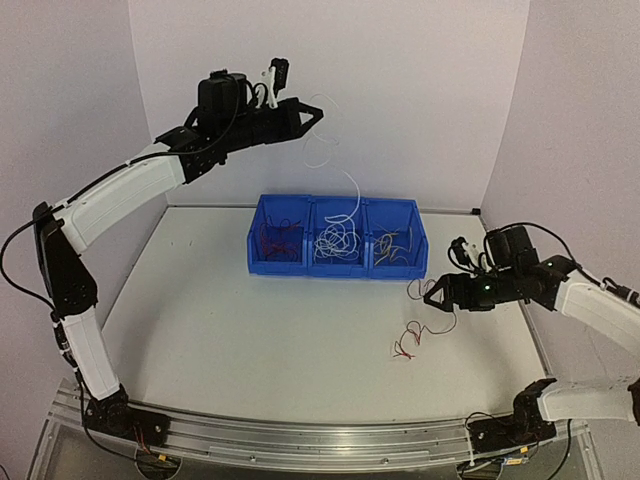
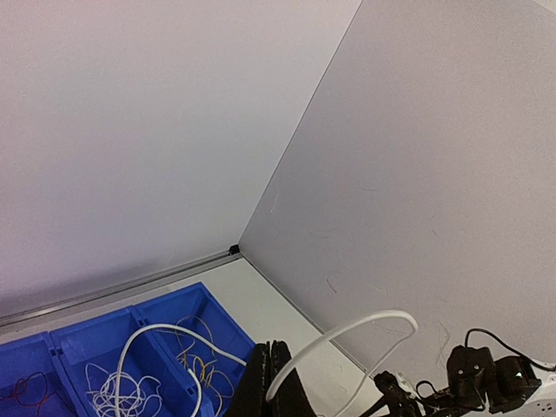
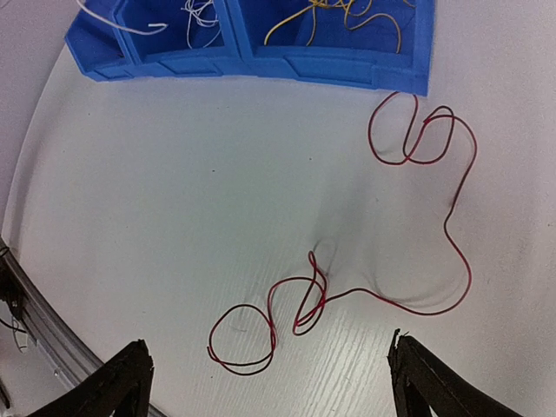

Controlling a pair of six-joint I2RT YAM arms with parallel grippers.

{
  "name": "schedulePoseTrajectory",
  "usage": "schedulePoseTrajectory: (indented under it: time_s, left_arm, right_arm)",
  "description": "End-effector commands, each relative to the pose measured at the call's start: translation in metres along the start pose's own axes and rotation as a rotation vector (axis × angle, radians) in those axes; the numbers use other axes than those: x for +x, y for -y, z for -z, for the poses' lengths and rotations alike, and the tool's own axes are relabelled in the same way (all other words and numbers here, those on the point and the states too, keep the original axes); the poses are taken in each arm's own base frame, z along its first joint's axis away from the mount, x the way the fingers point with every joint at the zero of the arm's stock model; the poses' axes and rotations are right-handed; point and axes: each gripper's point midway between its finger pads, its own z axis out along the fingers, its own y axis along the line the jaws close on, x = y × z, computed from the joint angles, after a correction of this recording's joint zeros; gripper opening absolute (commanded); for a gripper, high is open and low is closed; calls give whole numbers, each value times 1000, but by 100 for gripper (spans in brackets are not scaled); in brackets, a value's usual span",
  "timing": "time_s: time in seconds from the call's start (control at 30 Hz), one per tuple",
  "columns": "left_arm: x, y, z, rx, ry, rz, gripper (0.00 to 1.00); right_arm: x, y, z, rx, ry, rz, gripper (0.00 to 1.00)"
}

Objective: Untangle the cables

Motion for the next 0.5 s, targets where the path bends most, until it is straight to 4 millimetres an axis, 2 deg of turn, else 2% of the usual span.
schedulePoseTrajectory:
  time_s: [0.0, 0.1, 0.27, 0.47]
  left_arm:
    - [-21, -4, -19, -7, 85, -51, 0]
    - [-15, -17, -36, -43, 81, -56, 0]
    - [2, -50, -65, -131, 63, -61, 0]
    - [23, -86, -83, -213, 48, -60, 0]
  right_arm:
    - [-1, 12, 12, 75, 63, -11, 92]
    - [1, 16, 16, 95, 85, -19, 93]
    - [3, 19, 22, 110, 107, -29, 94]
    - [7, 23, 26, 126, 115, -44, 95]
